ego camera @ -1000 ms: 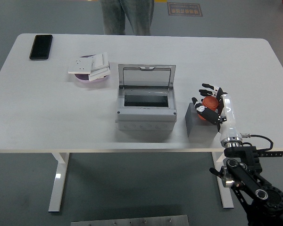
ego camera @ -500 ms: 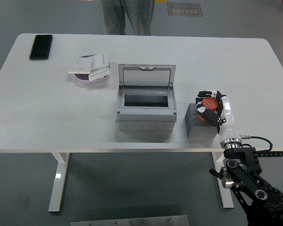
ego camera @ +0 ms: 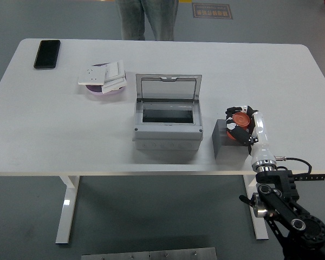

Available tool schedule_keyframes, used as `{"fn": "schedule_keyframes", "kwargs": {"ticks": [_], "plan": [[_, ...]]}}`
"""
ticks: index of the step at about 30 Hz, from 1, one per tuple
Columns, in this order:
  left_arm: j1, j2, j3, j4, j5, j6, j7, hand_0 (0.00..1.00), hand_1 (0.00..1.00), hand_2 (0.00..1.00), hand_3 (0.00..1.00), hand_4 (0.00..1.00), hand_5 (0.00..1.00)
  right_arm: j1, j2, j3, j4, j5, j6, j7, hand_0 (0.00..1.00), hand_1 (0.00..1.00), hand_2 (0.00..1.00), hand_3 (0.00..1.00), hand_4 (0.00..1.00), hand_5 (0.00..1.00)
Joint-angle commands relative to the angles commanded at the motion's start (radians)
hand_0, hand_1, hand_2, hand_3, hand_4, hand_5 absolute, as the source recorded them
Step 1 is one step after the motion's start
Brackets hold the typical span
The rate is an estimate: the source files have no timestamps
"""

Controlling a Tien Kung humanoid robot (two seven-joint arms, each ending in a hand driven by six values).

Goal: Fetch the battery,place it into the box,close the lid of the box

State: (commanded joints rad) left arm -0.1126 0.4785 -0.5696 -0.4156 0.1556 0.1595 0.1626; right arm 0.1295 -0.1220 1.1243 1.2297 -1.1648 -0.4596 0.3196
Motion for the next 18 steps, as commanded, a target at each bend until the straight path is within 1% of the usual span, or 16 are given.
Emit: {"fn": "schedule_keyframes", "kwargs": {"ticks": [16,17,18], "plan": [[-0.001,-0.001,-0.008,-0.001,0.012,0.003,0.001,0.602,0.755,0.62,0.573,0.628,0.122,0.013,-0.007,-0.006,0.011,-0.002,-0.006,-0.007,0.597,0.522,0.5,0.457,0.462,0.002],[-0.001,-0.001,-0.008,-0.001,0.013,0.004,0.001,0.6,0.754,0.62,0.572,0.627,0.124,0.013,-0.008,-0.006,0.012,-0.002,-0.007,-0.007,0.553,0.488,0.467,0.436,0.43,0.002],[-0.001,-0.001,-0.008,-0.001,0.013,0.004,0.001,0.6,0.754,0.62,0.572,0.627,0.124,0.014,-0.009,-0.006,0.013,-0.002,-0.008,-0.008,0.553,0.488,0.467,0.436,0.43,0.002]]}}
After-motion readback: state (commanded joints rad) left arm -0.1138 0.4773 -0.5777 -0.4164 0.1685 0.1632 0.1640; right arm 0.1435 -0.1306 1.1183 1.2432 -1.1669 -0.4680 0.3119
